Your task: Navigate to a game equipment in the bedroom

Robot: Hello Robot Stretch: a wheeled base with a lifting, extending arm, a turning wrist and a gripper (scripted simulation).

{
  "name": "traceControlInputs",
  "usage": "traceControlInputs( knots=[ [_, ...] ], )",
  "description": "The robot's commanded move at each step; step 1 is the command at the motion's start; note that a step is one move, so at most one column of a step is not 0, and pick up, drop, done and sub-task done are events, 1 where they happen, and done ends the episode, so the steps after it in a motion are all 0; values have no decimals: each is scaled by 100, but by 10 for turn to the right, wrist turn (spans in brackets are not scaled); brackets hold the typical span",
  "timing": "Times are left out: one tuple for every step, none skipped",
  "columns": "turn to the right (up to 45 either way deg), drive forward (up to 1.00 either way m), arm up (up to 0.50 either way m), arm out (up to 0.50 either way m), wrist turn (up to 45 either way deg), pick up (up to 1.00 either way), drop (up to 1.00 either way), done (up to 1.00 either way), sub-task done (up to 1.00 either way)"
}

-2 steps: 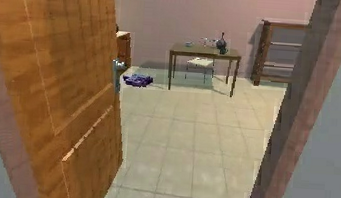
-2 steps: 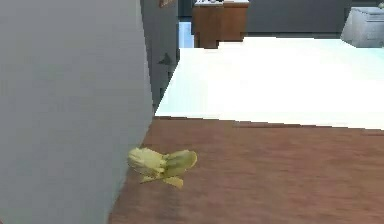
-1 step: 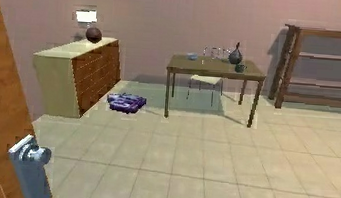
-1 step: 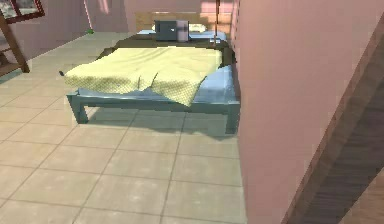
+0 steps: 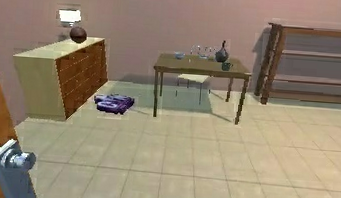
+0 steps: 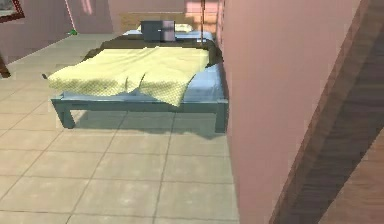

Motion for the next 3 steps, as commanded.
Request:
traceControlInputs(
  knots=[
    [0, 70, 0, 0, 0, 0, 0, 0, 0],
    [-210, 0, 0, 0, 0, 0, 0, 0, 0],
    [0, 100, 0, 0, 0, 0, 0, 0, 0]
  ],
)
